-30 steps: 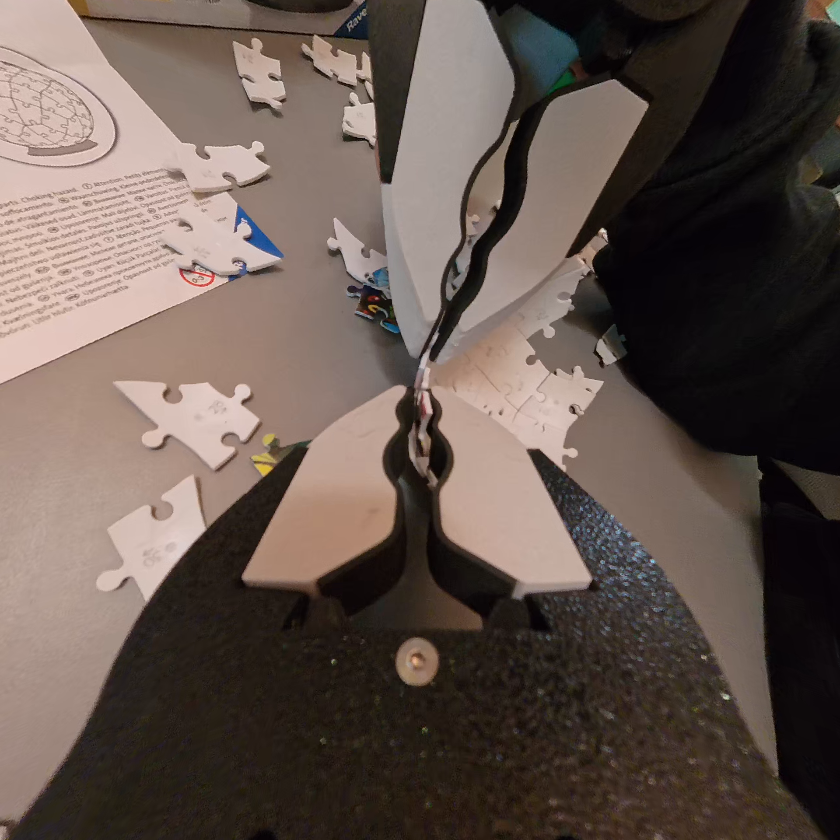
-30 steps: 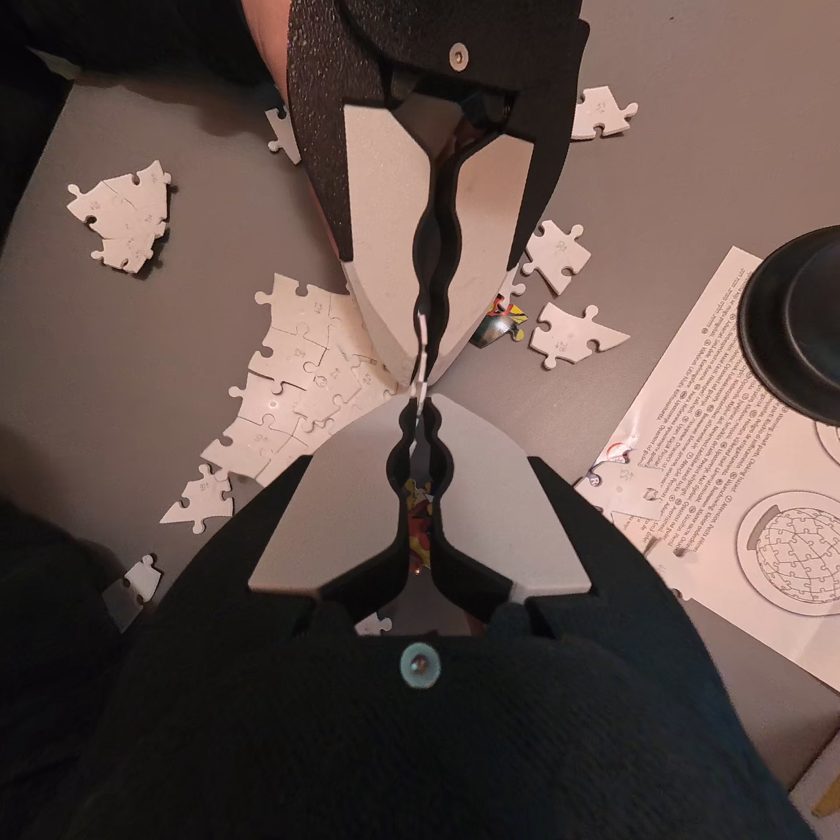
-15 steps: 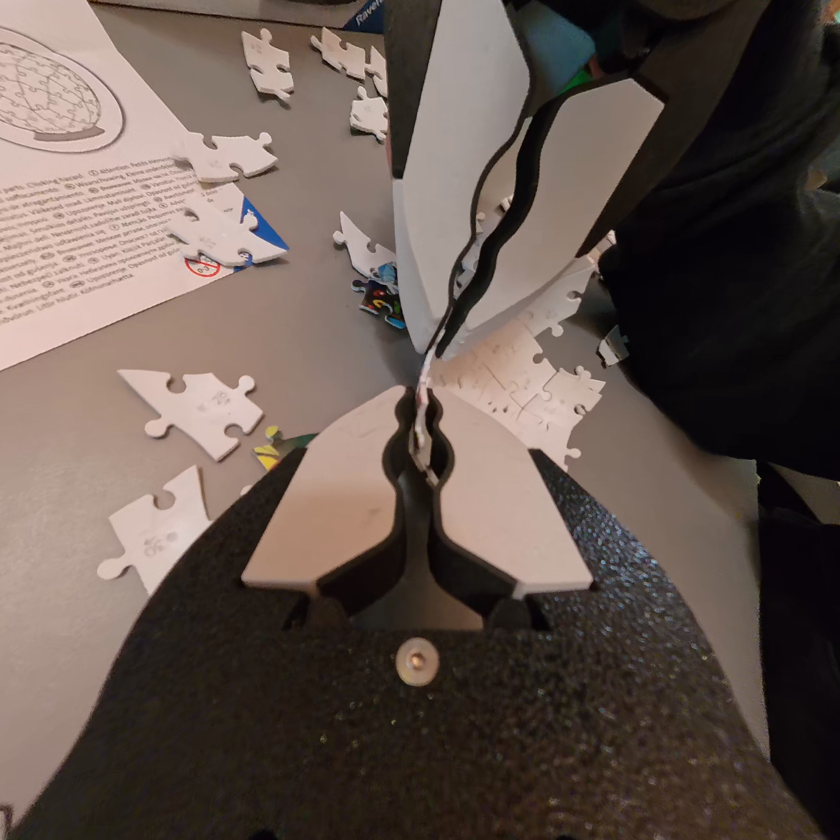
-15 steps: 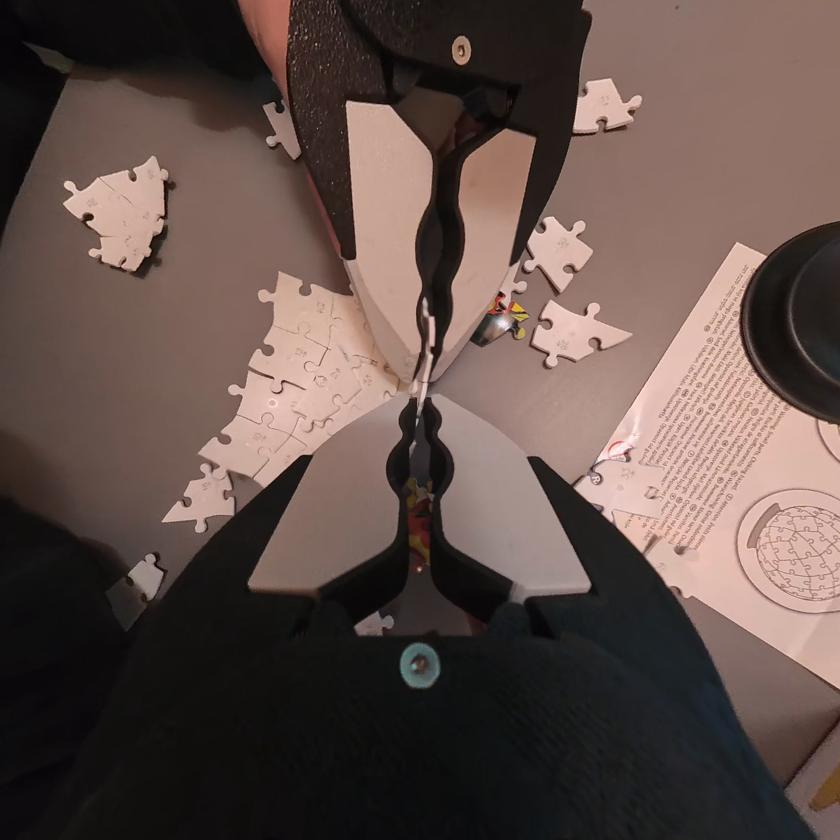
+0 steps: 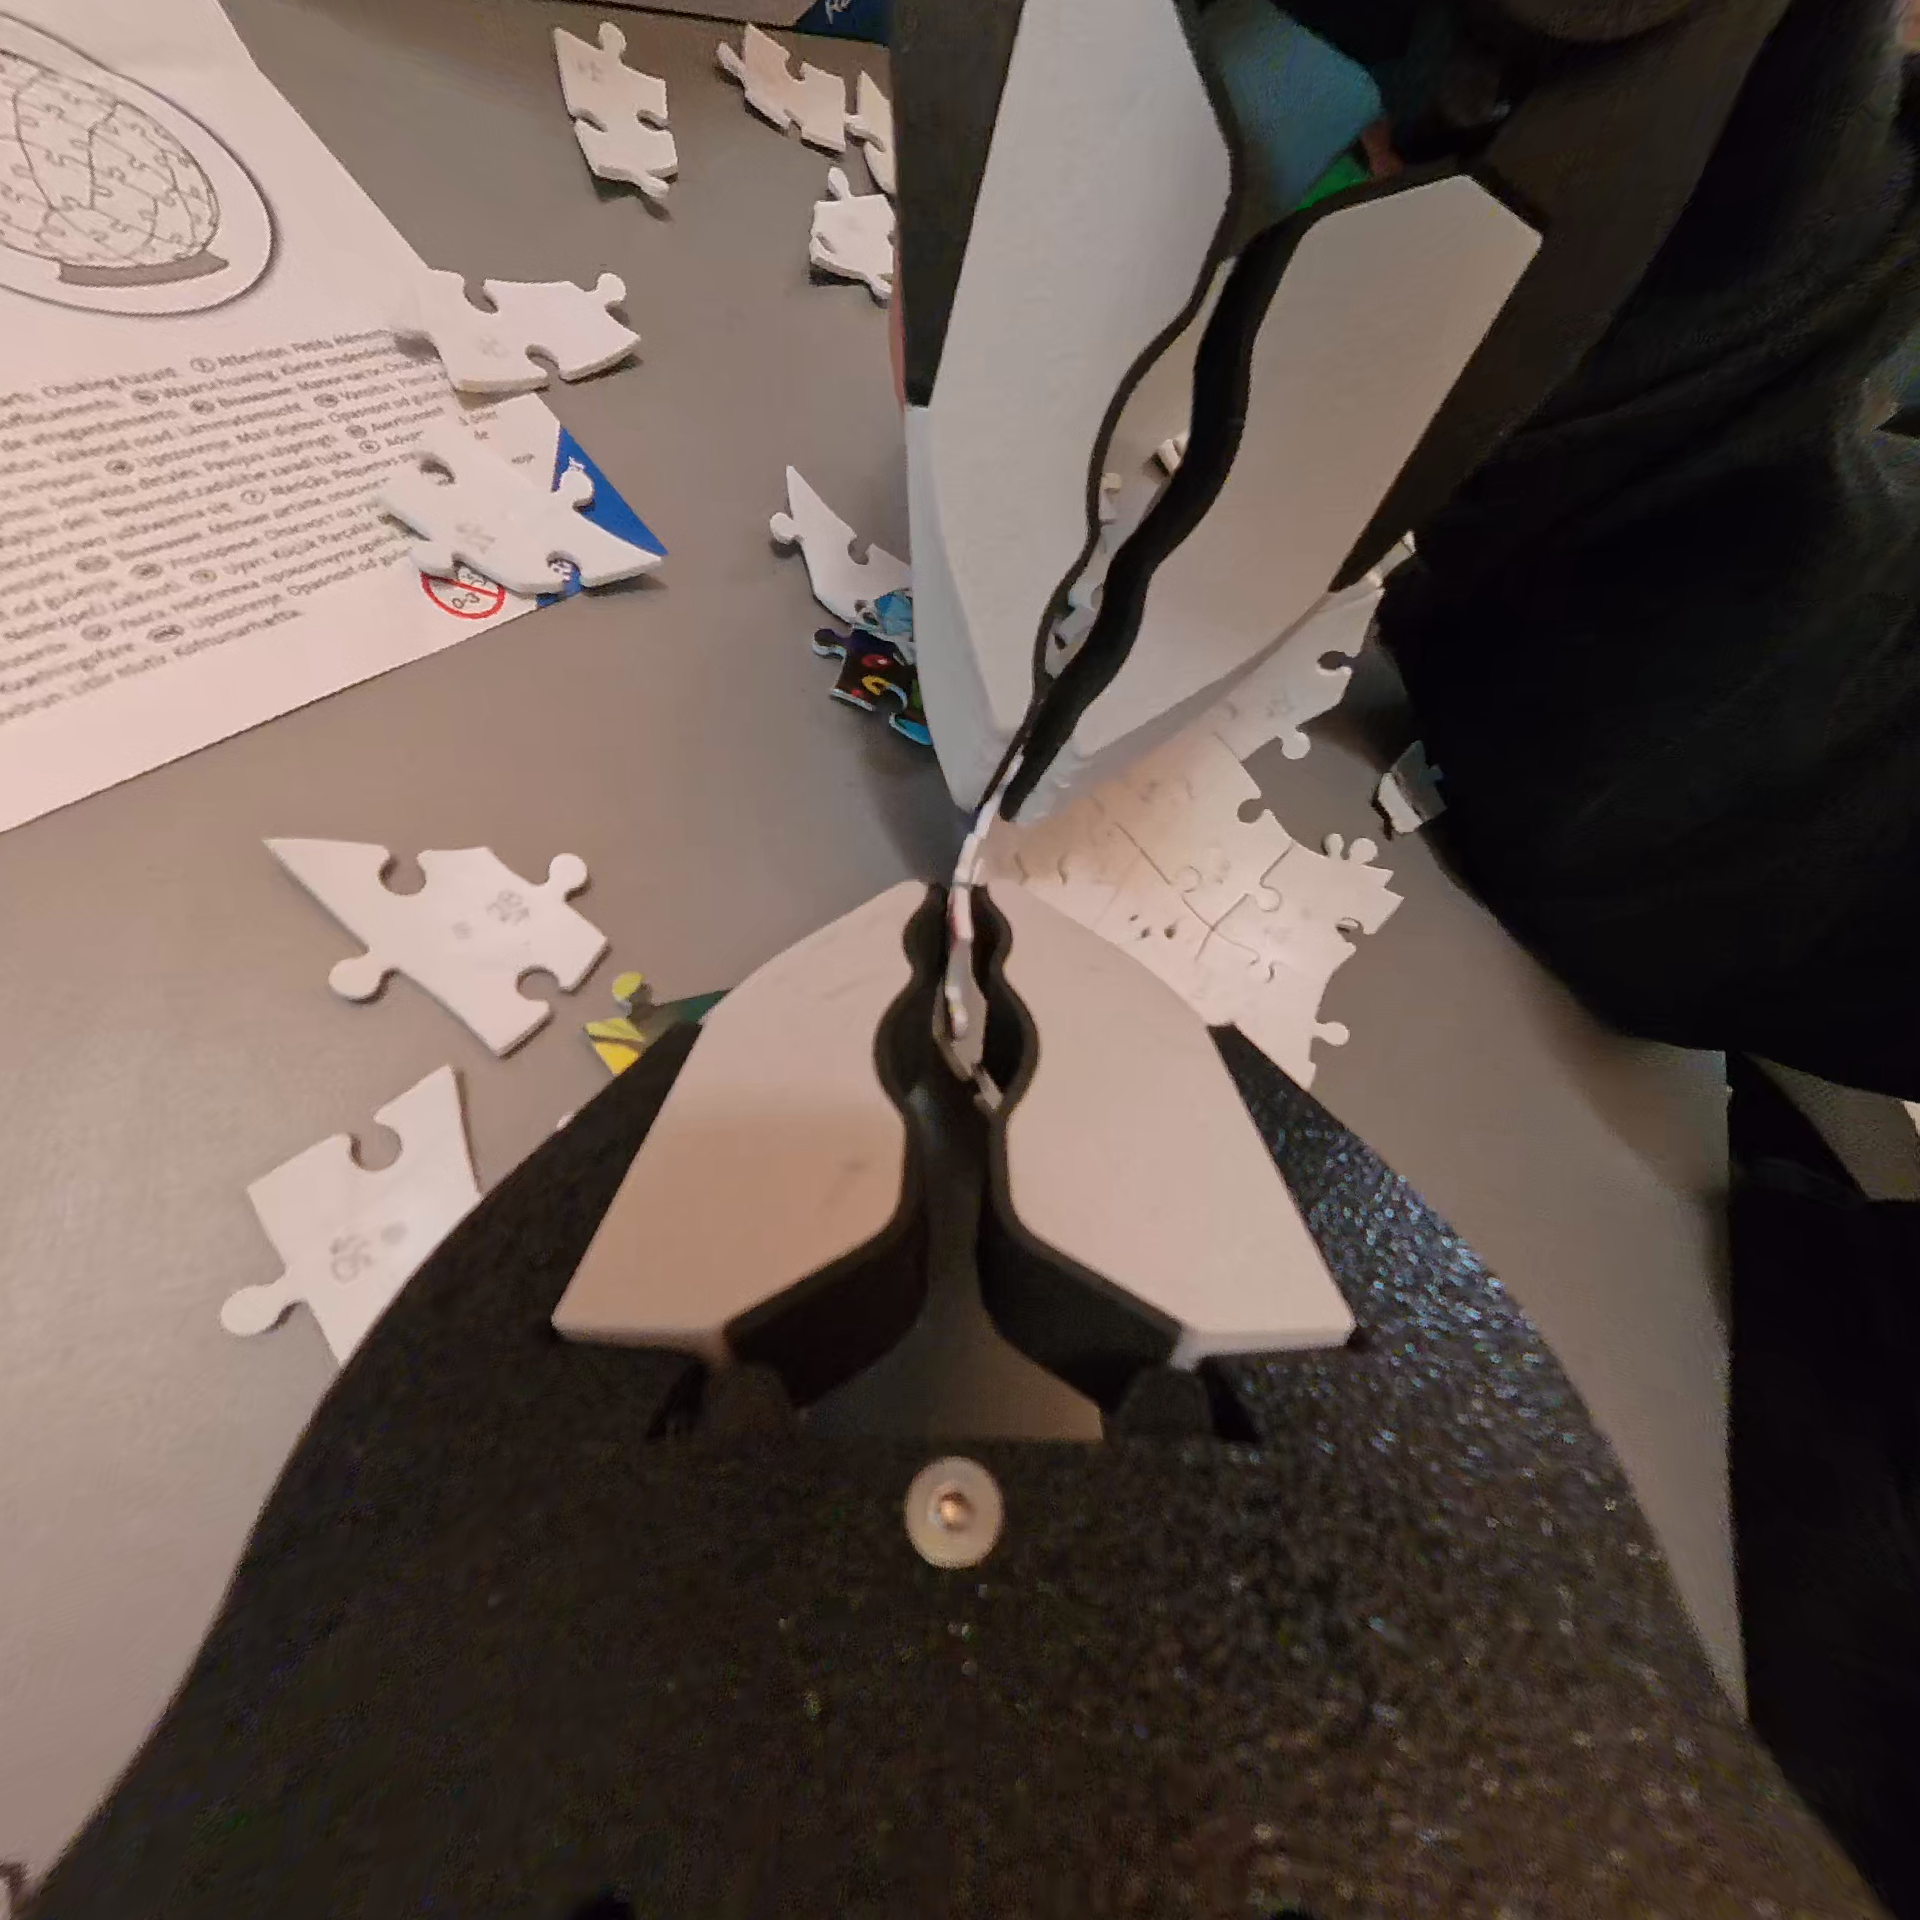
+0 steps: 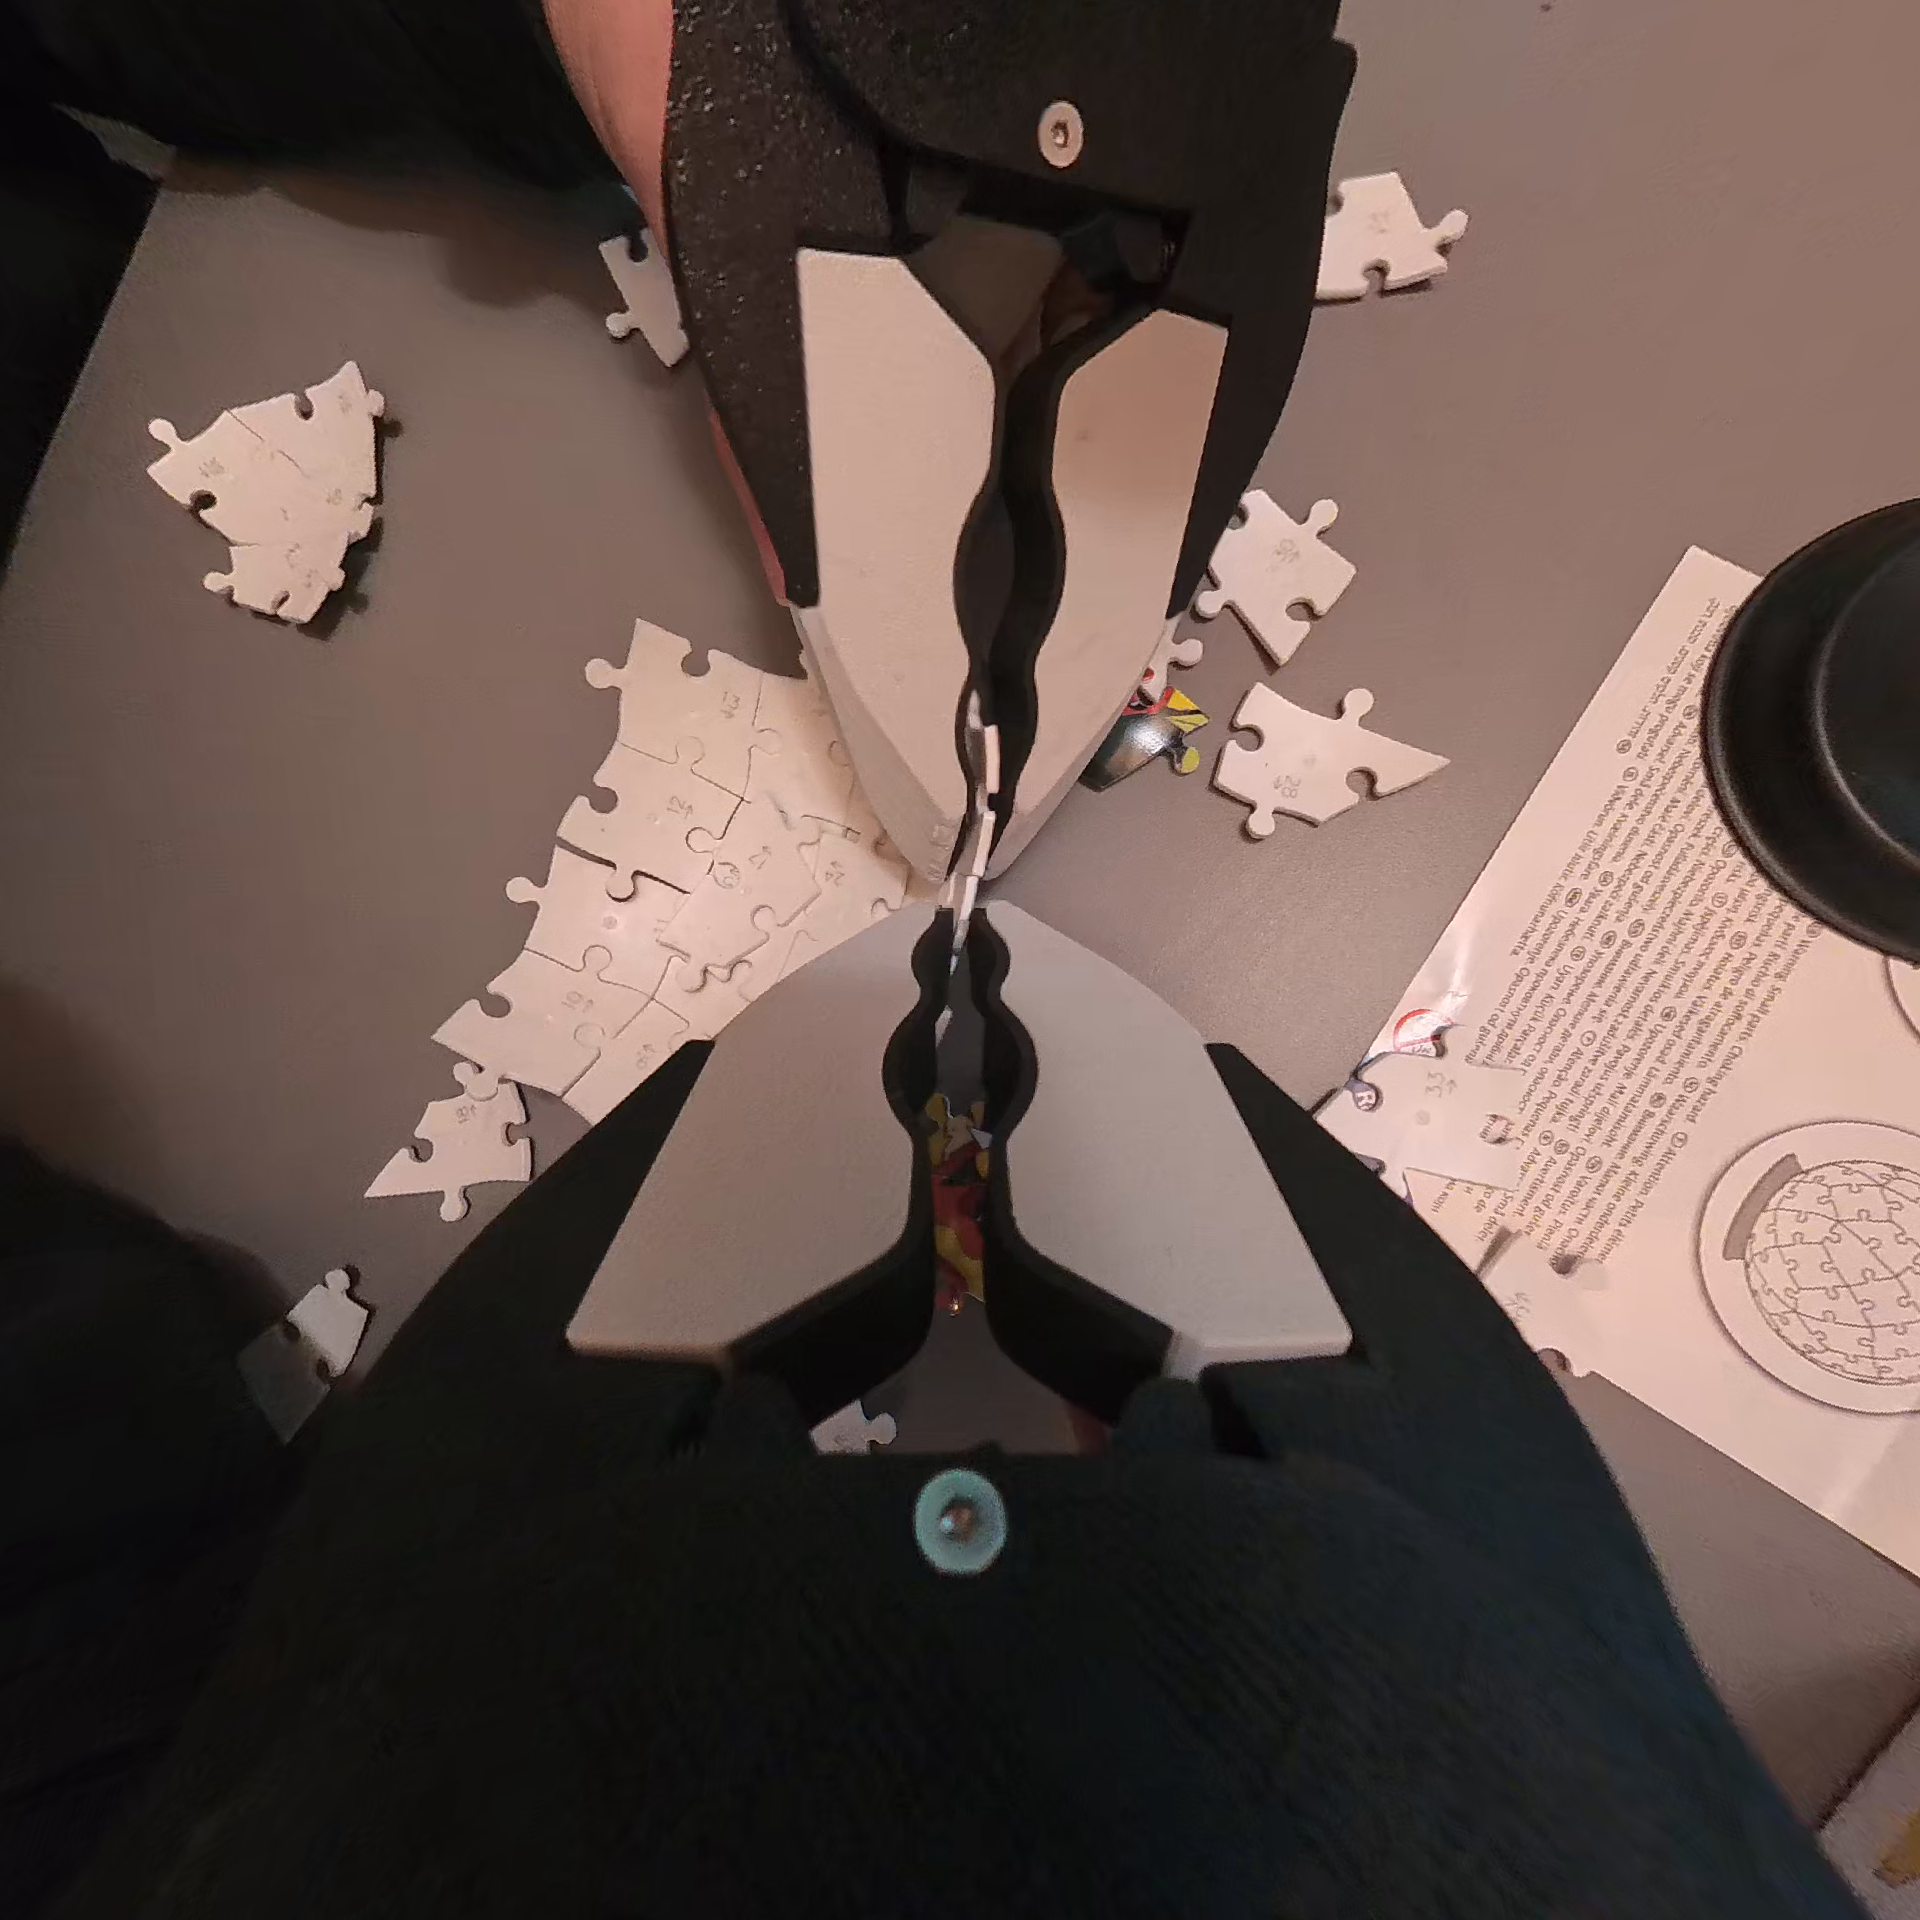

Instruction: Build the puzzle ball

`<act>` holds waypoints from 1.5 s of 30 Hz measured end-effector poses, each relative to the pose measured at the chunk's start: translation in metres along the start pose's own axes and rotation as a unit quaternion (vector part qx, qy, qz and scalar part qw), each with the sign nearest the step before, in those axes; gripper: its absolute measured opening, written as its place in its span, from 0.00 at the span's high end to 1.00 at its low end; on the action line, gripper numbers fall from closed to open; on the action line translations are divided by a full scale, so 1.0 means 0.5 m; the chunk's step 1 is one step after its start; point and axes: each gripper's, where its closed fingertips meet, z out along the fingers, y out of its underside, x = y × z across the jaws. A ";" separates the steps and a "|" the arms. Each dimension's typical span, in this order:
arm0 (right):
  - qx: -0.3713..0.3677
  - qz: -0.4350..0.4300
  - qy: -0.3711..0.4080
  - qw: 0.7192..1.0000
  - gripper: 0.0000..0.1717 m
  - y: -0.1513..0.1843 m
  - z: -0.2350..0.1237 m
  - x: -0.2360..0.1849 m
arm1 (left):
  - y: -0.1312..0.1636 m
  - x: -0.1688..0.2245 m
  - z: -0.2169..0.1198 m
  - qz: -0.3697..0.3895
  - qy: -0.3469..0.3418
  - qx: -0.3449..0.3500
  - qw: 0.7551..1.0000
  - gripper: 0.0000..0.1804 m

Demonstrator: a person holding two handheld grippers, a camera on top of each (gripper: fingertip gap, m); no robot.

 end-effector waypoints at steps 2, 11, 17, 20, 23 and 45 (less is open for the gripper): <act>0.002 0.011 -0.003 1.000 0.98 0.002 0.000 0.001 | -0.001 -0.002 0.000 0.012 -0.011 -0.001 1.000 0.97; -0.005 0.006 -0.012 1.000 0.98 0.003 0.000 -0.008 | 0.001 -0.002 -0.001 0.033 -0.021 -0.006 0.999 0.92; -0.007 0.007 -0.016 1.000 0.98 0.006 0.000 -0.010 | -0.005 0.004 -0.007 0.040 -0.012 0.007 0.999 0.89; -0.008 0.009 -0.017 1.000 0.98 0.004 0.002 -0.010 | -0.006 0.012 -0.003 0.049 -0.009 0.007 0.999 0.88; -0.006 0.006 -0.022 1.000 0.99 -0.002 0.003 -0.014 | 0.003 0.008 0.005 0.061 -0.023 -0.012 0.998 0.90; -0.017 0.024 -0.010 1.000 0.98 0.010 -0.001 -0.008 | -0.002 0.007 -0.020 0.034 -0.009 0.009 0.999 0.86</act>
